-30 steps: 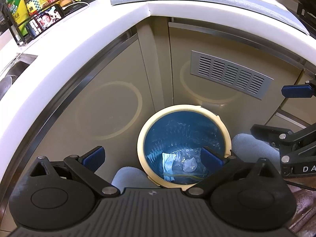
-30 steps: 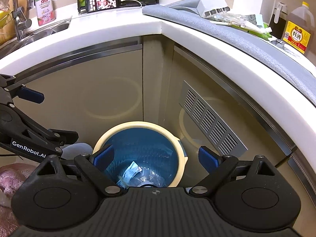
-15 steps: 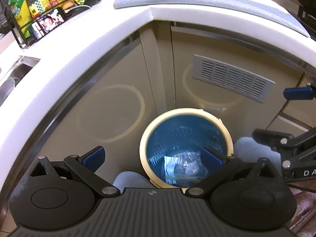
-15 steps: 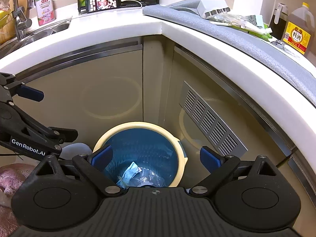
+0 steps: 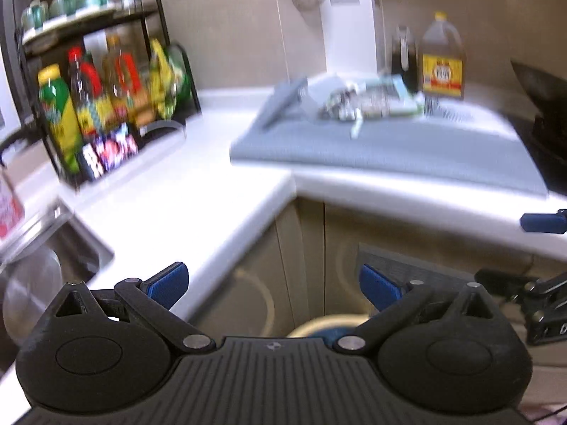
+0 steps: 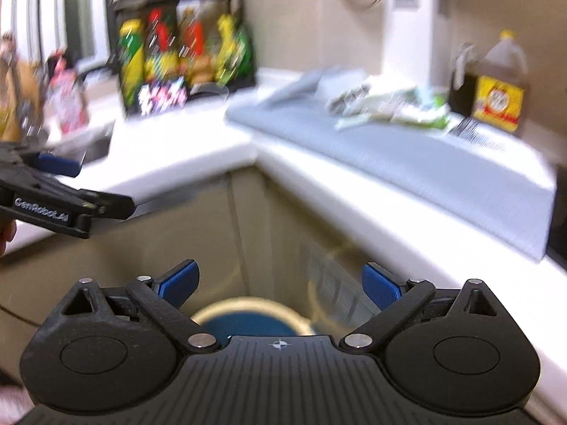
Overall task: Collect trash
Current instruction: 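Grasp the white paper sheet with the left tool while the right tool grasps the blue box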
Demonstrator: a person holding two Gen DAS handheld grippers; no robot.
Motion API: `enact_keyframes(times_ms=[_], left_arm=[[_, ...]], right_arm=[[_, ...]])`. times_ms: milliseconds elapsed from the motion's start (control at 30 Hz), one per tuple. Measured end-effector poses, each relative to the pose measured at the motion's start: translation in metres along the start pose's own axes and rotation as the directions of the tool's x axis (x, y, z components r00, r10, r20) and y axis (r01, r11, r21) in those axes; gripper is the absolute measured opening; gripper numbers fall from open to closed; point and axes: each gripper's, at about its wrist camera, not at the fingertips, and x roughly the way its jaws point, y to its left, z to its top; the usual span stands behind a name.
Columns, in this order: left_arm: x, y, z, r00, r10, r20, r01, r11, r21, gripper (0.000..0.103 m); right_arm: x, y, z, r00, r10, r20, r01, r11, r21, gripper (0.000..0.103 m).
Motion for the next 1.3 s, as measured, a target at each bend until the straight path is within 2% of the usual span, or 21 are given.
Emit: enact_keyframes(times_ms=[200,367,500,600,800,933,1100,1200,1300], left_arm=[[0.015,0.004,0.056,0.999,0.015,0.048,-0.014,1.0,-0.016,0.103],[0.029,0.004,0.102,0.996,0.016,0.092,-0.014,1.0,-0.022,0.103],[0.049,-0.008,0.139,0.988,0.032,0.148,-0.034,0.999,0.006,0.103],[0.082,-0.017,0.165,0.989,-0.015,0.147,0.011,0.999,0.03,0.103],[0.169,-0.022,0.198,0.989,-0.113,0.092,0.111,0.993,0.029,0.103],[0.228,-0.017,0.217,0.986,-0.162,0.046,0.162,0.987,-0.006,0.103],[0.297,-0.01,0.237,0.962,-0.274,0.004,0.273,0.955,-0.116,0.103],[0.324,-0.012,0.245,0.952,-0.305,-0.004,0.301,0.942,-0.151,0.103],[0.348,-0.015,0.252,0.941,-0.335,-0.048,0.32,0.928,-0.19,0.103]], right_arm=[[0.004,-0.028,0.043,0.986,-0.087,0.142,0.085,0.996,0.017,0.103],[0.019,-0.05,0.081,0.969,-0.108,0.221,0.105,0.994,0.025,0.103],[0.039,-0.065,0.116,0.942,-0.145,0.302,0.146,0.989,0.021,0.103],[0.065,-0.083,0.142,0.923,-0.198,0.329,0.193,0.98,0.048,0.103],[0.137,-0.122,0.172,0.92,-0.3,0.252,0.275,0.952,0.132,0.103],[0.177,-0.139,0.178,0.933,-0.297,0.206,0.265,0.949,0.168,0.103],[0.225,-0.162,0.193,0.935,-0.316,0.16,0.286,0.94,0.185,0.103],[0.243,-0.173,0.2,0.937,-0.317,0.145,0.29,0.94,0.181,0.103],[0.258,-0.18,0.205,0.941,-0.312,0.13,0.288,0.941,0.177,0.103]])
